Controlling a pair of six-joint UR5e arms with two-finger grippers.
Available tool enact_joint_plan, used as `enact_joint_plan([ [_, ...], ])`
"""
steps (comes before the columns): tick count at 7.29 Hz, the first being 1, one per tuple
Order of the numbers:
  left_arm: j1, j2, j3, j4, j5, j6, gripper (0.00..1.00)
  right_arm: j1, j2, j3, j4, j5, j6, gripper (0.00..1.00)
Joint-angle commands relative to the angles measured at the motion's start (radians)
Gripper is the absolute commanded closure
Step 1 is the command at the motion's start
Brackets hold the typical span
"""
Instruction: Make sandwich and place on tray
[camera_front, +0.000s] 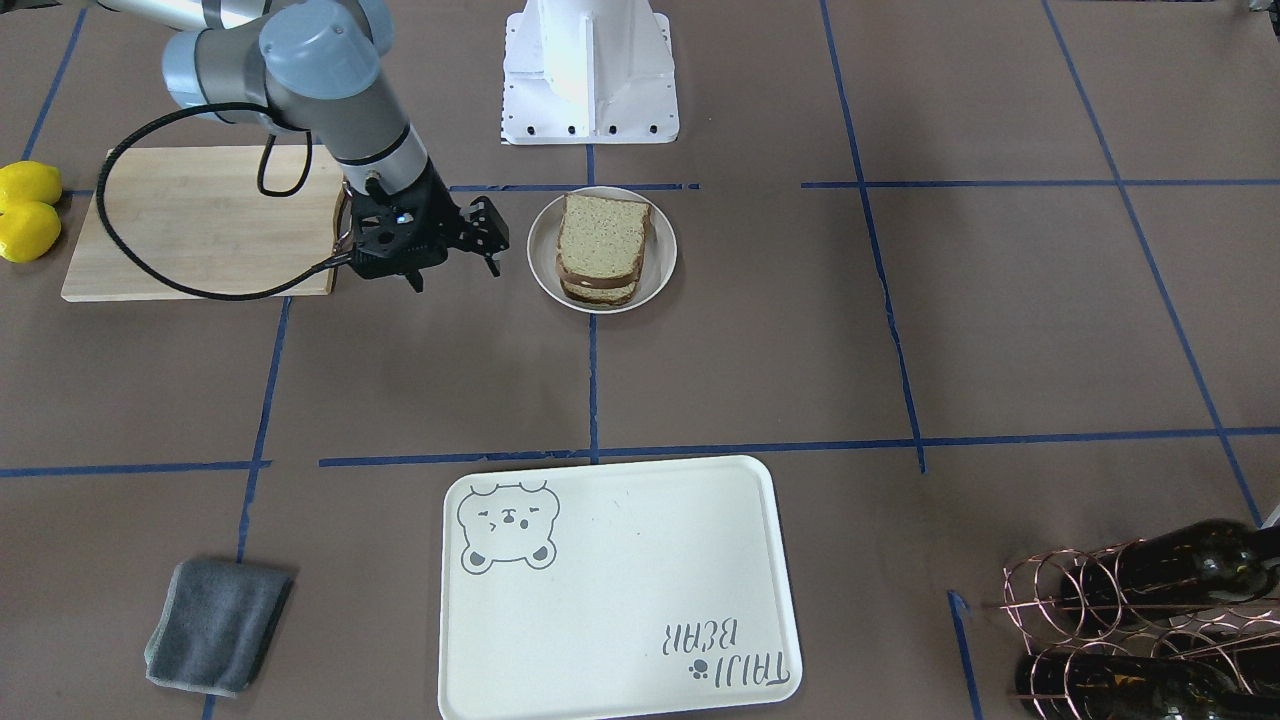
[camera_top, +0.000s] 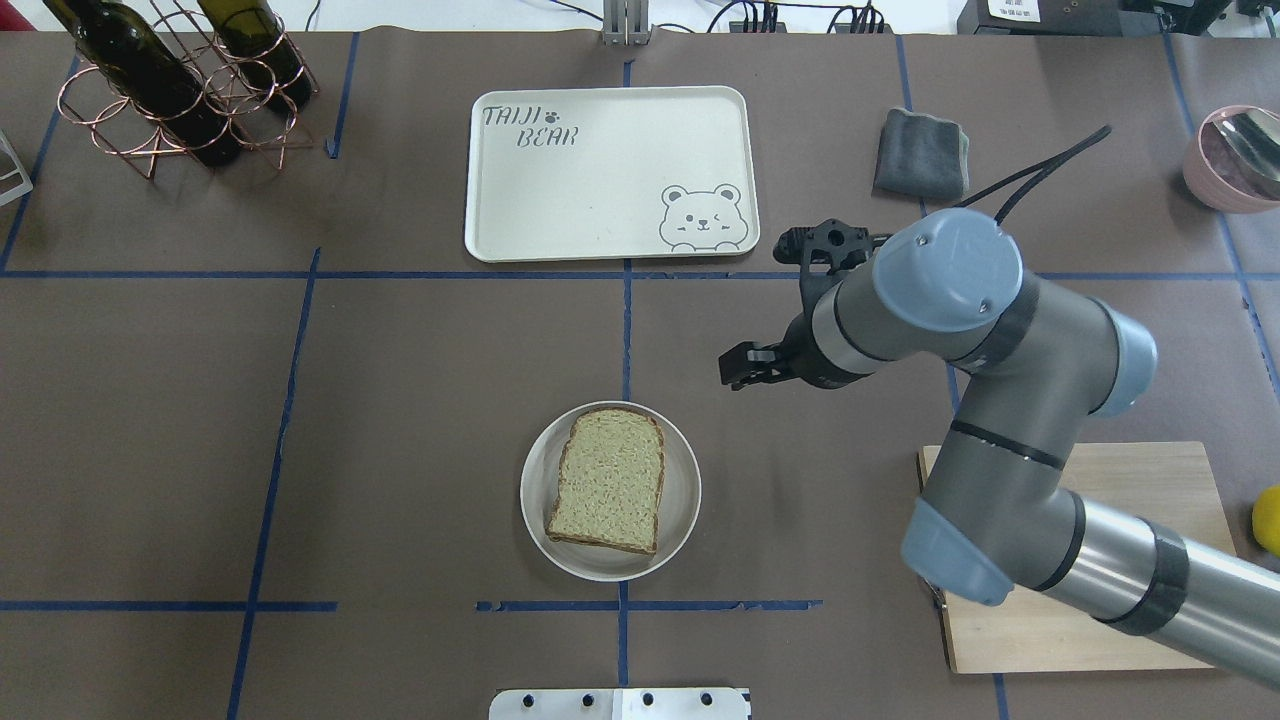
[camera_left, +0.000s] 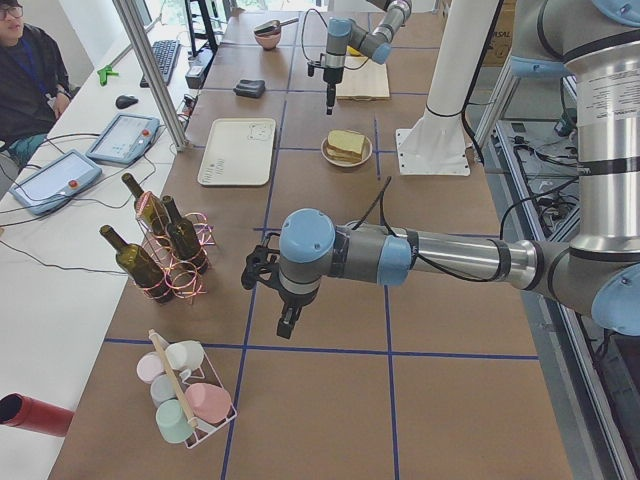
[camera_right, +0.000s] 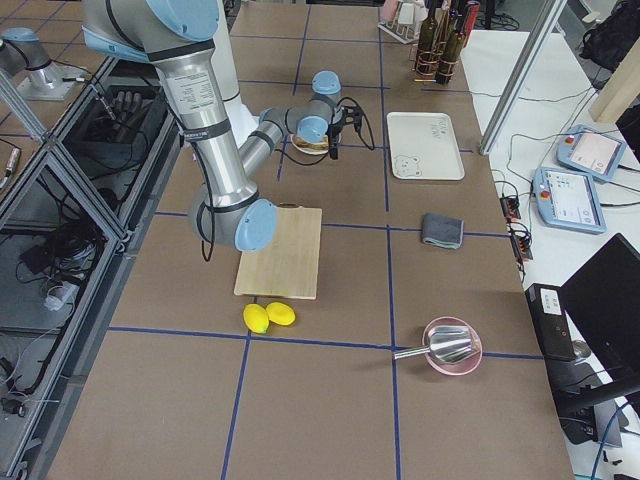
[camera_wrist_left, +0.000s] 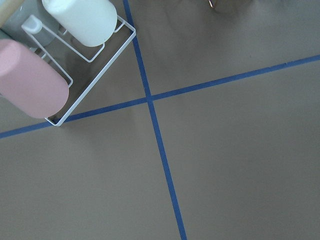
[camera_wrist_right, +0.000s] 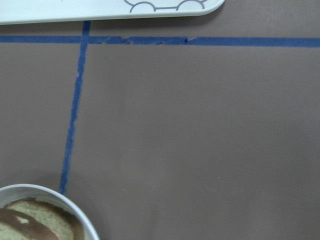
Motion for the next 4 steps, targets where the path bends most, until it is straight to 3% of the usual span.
enact_joint_plan([
  [1, 0.000, -0.041, 0.013, -0.046, -0.001, -0.002, 0.00, 0.186, -0.108, 0.013, -0.055, 0.122, -0.325, 0.00],
  [3, 0.002, -0.044, 0.001, -0.088, -0.002, 0.004, 0.00, 0.375, -0.256, 0.009, -0.058, 0.199, -0.659, 0.00],
  [4, 0.014, -0.040, -0.010, -0.168, -0.004, 0.001, 0.00, 0.467, -0.331, 0.009, -0.058, 0.245, -0.813, 0.00],
])
